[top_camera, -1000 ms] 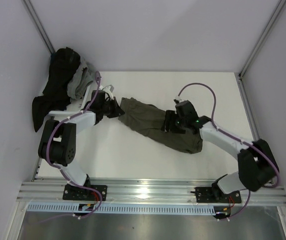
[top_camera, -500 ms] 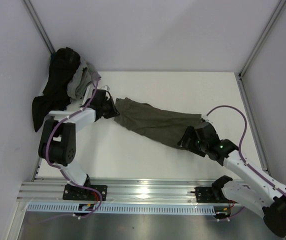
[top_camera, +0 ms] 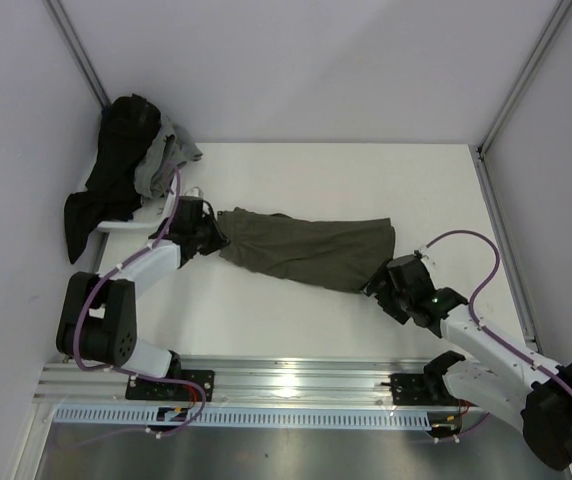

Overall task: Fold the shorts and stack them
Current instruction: Fold the shorts

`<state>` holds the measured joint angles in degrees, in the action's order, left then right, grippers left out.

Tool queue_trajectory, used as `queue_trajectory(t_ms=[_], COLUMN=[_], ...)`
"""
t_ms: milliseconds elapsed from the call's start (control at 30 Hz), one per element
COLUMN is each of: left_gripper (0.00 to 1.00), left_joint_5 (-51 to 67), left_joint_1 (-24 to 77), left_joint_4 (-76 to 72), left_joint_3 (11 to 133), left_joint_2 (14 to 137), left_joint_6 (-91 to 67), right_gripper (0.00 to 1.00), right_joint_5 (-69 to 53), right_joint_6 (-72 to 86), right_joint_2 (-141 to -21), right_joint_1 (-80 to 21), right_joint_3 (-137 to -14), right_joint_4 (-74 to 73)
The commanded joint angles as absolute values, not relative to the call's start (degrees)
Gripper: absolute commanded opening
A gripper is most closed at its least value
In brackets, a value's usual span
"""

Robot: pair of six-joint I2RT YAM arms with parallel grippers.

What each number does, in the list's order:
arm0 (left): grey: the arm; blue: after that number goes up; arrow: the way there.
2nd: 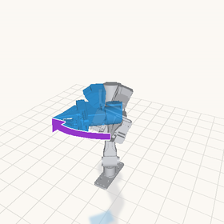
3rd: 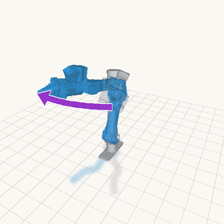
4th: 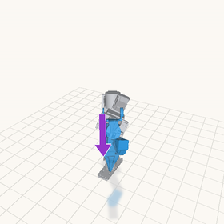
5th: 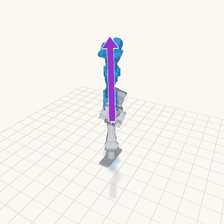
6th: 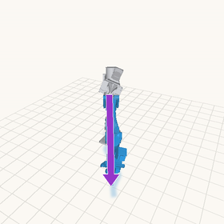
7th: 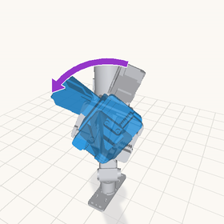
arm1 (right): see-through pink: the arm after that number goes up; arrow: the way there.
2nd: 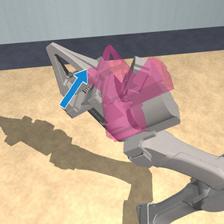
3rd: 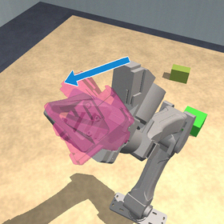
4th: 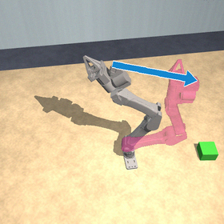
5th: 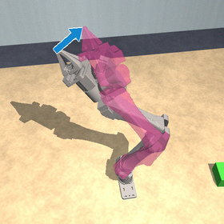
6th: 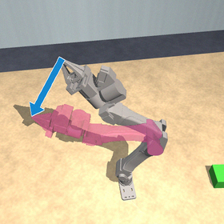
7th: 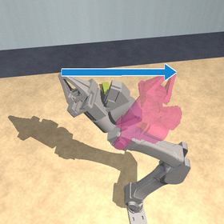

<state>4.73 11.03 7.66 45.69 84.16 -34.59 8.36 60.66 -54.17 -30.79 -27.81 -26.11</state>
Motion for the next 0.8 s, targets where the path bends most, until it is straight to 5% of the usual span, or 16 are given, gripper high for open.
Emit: queue_trajectory(t_ms=[0,500,767], left_gripper=[0.00,0.00,0.00], left_joint_5=[3.43,6.59,8.44], left_joint_1=[11.07,11.07,10.99], left_joint_4=[7.64,6.15,4.66], left_joint_3=[45.96,44.47,44.04], left_joint_2=[81.47,82.79,84.20], left_joint_6=[-35.51,-35.16,-36.03], right_gripper=[0.83,0.77,0.59], right_joint_5=[13.18,13.71,14.94], right_joint_6=[64.07,62.84,64.16], right_joint_2=[-55.54,-66.88,-72.59], right_joint_1=[-29.97,-25.93,-25.66], right_joint_3=[-25.76,-24.70,-22.94], right_joint_4=[-18.99,-7.13,-1.50])
